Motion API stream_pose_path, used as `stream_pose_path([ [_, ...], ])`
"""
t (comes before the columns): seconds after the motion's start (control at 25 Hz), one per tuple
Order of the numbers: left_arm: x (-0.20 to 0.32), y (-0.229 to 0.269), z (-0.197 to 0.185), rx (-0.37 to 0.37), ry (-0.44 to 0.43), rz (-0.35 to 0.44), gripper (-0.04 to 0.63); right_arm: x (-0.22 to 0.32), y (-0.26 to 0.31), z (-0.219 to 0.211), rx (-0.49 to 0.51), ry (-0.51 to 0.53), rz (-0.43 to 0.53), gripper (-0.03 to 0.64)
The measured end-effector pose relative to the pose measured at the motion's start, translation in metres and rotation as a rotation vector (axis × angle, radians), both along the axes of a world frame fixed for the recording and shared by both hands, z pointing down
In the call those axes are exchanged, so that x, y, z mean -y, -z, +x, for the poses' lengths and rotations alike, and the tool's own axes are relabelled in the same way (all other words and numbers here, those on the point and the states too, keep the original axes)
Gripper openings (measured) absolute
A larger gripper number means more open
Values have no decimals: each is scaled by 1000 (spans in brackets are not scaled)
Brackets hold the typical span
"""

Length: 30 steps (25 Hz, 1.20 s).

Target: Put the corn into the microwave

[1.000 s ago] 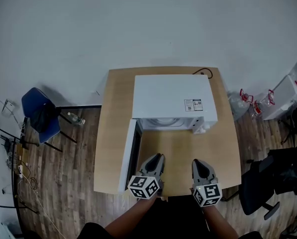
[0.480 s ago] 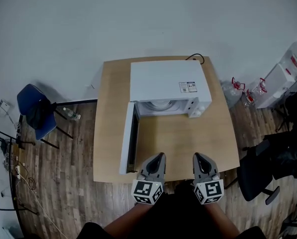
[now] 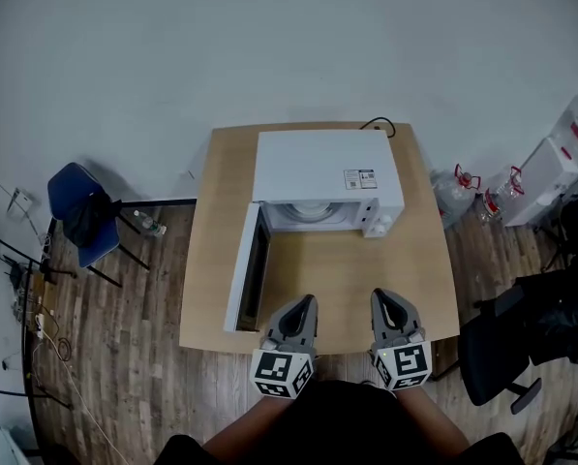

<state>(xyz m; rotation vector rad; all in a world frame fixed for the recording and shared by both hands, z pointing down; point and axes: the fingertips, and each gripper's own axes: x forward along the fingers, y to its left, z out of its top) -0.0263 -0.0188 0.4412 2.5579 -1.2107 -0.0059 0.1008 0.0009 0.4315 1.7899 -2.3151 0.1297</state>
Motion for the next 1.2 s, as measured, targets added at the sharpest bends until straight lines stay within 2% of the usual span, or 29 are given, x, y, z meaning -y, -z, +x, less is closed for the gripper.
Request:
stream_pose_path([
  [0.36,2,3,-18,49,84,25,14,-2,7,5,17,23,35,60],
  [1.2,16,7,-41,61,77,50,14,11,7,-9,16,-4,50,60],
])
